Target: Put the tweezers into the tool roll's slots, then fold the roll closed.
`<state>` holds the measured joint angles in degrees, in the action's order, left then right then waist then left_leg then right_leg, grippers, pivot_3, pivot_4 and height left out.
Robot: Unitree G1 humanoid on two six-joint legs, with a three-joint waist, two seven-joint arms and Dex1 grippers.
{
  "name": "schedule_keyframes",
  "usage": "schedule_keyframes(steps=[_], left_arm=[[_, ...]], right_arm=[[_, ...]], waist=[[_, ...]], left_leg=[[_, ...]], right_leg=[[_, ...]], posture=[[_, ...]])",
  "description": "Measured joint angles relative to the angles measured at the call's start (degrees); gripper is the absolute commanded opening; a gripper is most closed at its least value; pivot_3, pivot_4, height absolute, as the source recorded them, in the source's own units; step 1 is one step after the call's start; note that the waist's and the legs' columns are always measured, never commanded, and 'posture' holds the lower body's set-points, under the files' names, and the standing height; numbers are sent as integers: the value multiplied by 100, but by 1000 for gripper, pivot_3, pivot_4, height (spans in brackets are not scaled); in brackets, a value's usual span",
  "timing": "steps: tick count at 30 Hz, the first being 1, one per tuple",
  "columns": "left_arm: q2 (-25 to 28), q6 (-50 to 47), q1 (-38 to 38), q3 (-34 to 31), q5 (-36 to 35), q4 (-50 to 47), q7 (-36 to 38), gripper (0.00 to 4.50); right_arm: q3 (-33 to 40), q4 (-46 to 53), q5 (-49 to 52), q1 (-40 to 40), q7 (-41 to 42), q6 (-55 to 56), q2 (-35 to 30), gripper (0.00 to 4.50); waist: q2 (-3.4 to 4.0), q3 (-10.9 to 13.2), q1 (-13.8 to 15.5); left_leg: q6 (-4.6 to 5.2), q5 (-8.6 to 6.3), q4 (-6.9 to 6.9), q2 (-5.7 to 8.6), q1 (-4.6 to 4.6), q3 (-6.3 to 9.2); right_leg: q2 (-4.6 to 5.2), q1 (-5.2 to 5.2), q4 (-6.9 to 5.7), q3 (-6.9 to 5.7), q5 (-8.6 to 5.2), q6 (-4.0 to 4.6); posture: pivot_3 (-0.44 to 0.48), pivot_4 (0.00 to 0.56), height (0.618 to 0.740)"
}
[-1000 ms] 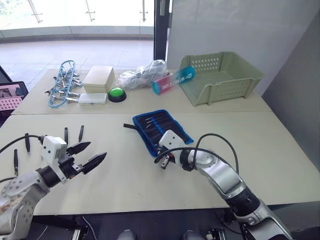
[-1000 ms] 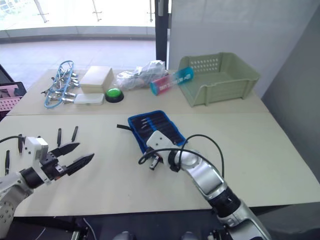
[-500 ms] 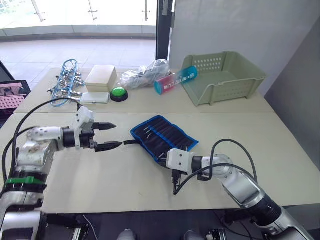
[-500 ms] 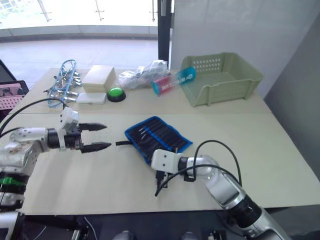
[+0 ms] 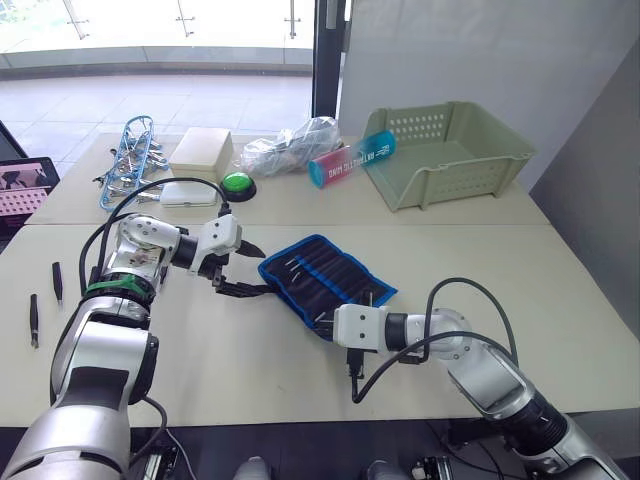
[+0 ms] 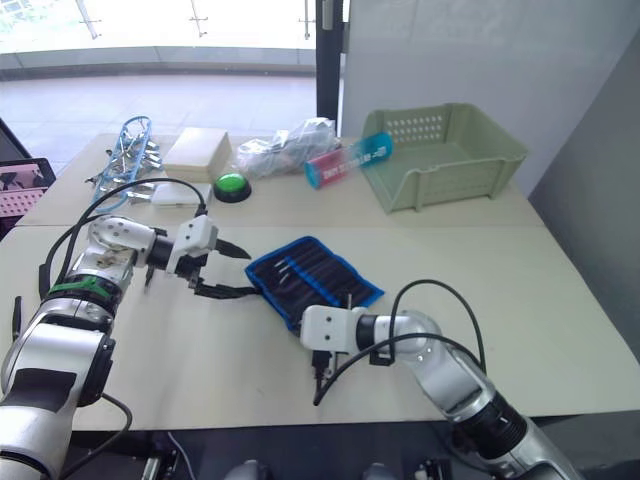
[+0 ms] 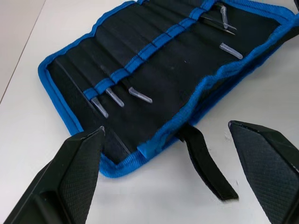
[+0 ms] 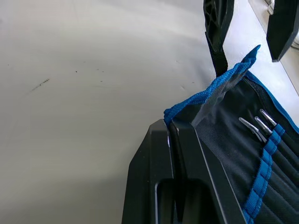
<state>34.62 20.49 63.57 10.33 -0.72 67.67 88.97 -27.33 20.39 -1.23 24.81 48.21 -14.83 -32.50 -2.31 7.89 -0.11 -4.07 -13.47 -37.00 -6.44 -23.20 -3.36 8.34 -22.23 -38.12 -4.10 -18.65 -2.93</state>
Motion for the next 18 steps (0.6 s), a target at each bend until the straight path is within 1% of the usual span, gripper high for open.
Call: schedule_keyframes(steps=[3,13,18], left_arm=[[-60,80,14,-15,91,161,68,3321],[-30,299,34,-66,238,282,306,10],[42,434,29,46,224,264,328,10]], right_arm=[[3,21,-25,-57,10,-33,-3,0],[115,273,-10,-157,139,-326,-69,0],[121,377,29,-160,198,-496,-68,0]], waist=[[-1,1,-25],[-1,1,-40],[-1,1,-57]], left_leg=[[0,0,0,0,0,0],[0,0,-2,0,0,2],[1,0,-4,0,1,2]], right_leg=[[0,0,-2,0,0,0],[0,1,-4,0,0,0],[0,1,-8,0,0,0]], posture=[[0,150,716],[0,150,716],[0,150,716]])
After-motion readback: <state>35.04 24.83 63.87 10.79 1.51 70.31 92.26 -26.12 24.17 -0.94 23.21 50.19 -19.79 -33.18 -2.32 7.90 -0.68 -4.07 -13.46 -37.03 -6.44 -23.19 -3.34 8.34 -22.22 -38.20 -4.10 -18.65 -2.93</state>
